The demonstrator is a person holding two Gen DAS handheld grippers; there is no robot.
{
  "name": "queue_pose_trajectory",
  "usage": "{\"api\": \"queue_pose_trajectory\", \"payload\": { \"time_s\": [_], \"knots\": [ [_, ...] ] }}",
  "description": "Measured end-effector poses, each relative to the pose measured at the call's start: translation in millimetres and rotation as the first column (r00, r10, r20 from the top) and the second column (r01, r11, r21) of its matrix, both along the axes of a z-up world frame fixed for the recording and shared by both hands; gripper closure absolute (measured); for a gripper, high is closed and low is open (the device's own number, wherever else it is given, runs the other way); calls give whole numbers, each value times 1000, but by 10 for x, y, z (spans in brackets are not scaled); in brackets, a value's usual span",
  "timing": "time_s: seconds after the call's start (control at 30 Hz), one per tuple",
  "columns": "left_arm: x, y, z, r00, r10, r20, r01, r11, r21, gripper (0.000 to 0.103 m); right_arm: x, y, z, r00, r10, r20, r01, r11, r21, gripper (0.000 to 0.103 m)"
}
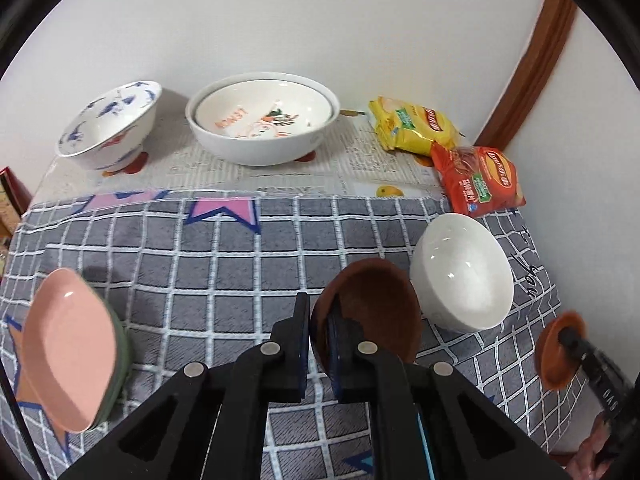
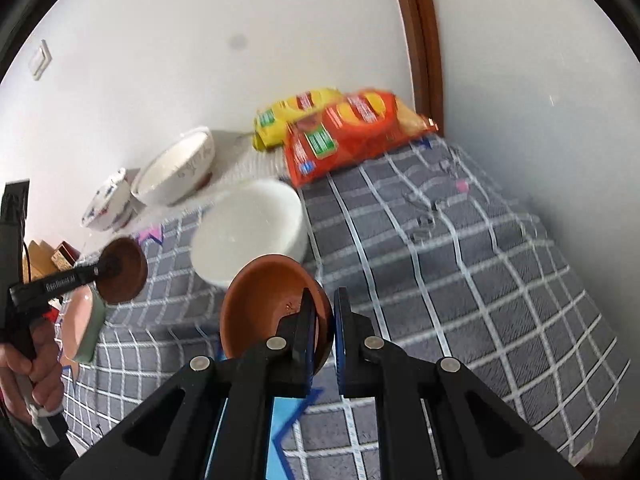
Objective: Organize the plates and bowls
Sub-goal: 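Lower the right gripper's brown bowl into the large white bowl and release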
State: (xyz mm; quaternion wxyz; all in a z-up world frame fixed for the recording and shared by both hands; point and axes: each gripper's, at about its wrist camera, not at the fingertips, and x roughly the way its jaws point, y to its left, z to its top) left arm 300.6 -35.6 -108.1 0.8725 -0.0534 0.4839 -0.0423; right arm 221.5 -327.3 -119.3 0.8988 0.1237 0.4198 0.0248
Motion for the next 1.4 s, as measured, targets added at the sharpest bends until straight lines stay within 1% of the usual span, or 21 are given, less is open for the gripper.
{"api": "queue_pose_trajectory", "payload": {
  "time_s": [0.17,0.3,0.57,0.83,1.03,1.4],
  "knots": [
    [-51,123,95,1000,14,22,-14,1000,-4,95,175,126,190,999,16,36,-15,1000,-16,94],
    [-45,228,95,999,32,24,-32,999,-12,95,320,250,208,999,32,37,-31,999,-19,94],
    [76,372,-55,998,59,6,-59,998,-27,95,658,502,53,998,58,-7,-58,997,-52,94],
    [228,372,-238,998,50,-24,-51,998,-40,95,980,612,-189,996,60,-68,-67,993,-97,94],
    [308,342,-346,998,41,-40,-43,998,-51,95,1122,659,-322,992,67,-102,-80,988,-129,94],
    [344,278,-405,999,20,-47,-23,998,-60,95,1253,753,-412,989,74,-129,-94,983,-156,94]
  ]
}}
